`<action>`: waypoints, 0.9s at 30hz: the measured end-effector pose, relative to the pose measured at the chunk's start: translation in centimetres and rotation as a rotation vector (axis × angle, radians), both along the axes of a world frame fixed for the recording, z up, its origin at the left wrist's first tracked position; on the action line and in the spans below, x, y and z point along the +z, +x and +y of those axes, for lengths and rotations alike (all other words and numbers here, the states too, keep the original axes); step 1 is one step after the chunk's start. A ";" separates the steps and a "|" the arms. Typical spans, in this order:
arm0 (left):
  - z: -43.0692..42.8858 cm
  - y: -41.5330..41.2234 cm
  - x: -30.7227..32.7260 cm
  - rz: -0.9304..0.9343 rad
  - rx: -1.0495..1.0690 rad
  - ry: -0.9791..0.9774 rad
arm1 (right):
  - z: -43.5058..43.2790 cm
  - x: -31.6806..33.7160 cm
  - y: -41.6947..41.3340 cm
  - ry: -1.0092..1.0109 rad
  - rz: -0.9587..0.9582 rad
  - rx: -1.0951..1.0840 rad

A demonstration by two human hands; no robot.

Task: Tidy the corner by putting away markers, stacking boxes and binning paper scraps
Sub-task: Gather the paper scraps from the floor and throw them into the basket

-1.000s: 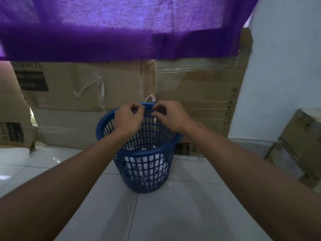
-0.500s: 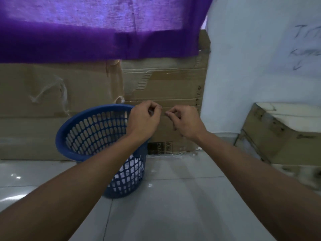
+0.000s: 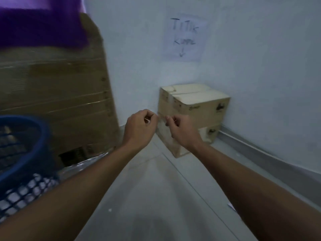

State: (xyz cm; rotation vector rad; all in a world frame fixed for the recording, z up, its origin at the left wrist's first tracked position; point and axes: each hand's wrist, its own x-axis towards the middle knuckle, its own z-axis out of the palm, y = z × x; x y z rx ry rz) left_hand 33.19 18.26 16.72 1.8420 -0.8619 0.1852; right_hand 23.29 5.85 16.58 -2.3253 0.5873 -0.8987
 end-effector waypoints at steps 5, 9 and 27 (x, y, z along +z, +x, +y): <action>-5.2 -5.9 -0.3 0.013 -0.195 0.031 | -3.4 0.2 -7.8 -0.009 0.010 -0.180; -8.9 -10.1 -1.1 0.027 -0.312 0.053 | -5.7 0.4 -13.7 -0.018 0.000 -0.315; -20.4 -28.1 -14.7 0.105 -0.709 0.272 | -12.3 -15.2 -32.6 0.212 0.187 -0.583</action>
